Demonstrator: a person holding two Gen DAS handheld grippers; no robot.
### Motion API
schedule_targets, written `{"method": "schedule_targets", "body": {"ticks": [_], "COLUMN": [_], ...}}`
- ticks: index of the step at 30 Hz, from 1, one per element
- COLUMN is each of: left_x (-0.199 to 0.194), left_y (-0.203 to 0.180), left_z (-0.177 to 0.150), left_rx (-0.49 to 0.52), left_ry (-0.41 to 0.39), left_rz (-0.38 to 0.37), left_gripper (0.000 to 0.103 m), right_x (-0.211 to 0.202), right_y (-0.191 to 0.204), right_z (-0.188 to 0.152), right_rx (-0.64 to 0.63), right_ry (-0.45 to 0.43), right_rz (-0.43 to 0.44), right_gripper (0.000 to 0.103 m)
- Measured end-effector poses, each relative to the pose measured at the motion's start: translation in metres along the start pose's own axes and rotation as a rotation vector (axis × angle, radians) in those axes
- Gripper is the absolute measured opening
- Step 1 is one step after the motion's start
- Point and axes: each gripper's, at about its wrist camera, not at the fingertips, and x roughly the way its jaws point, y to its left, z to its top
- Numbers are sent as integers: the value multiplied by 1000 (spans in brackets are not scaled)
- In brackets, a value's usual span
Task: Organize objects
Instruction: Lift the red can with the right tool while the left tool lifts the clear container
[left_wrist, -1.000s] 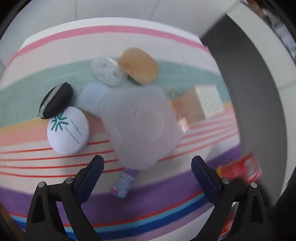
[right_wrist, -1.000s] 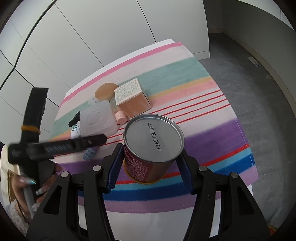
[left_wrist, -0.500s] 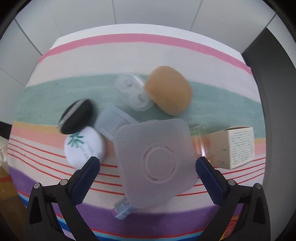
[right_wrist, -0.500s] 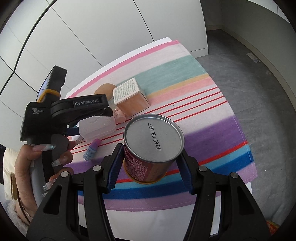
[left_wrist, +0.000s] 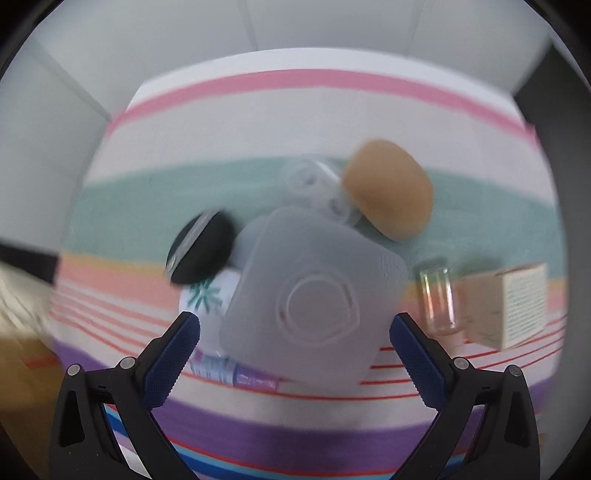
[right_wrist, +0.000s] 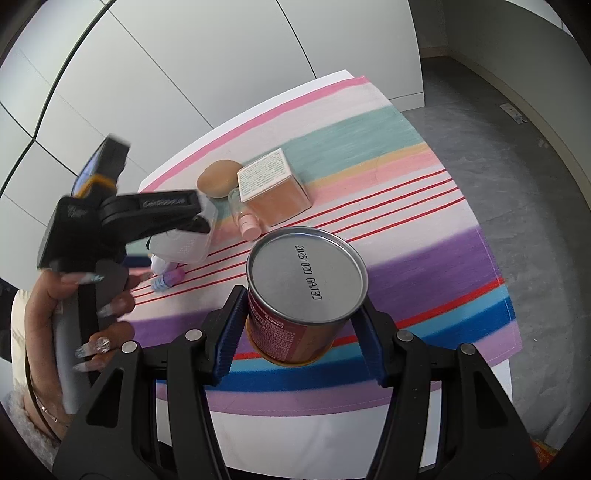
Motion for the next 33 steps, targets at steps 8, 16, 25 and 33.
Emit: {"method": "schedule_targets", "body": {"ticks": [8, 16, 25, 33], "left_x": [0, -32, -110, -197], "left_y": [-4, 19, 41, 84], "left_z": [3, 3, -3, -23], "left_rx": [87, 105, 98, 58], "left_ry": [-51, -111, -203, -257], "left_rz": [-9, -39, -77, -158], "left_gripper": [85, 84, 84, 84], "right_x": [-2, -5, -43, -101], "right_y": [0, 10, 35, 82], "right_z": [2, 7, 30, 60], "right_rx": [0, -30, -80, -180], "right_ry": [6, 11, -34, -113], "right_rz": [-15, -49, -103, -136], "right_gripper": [59, 59, 59, 59]}}
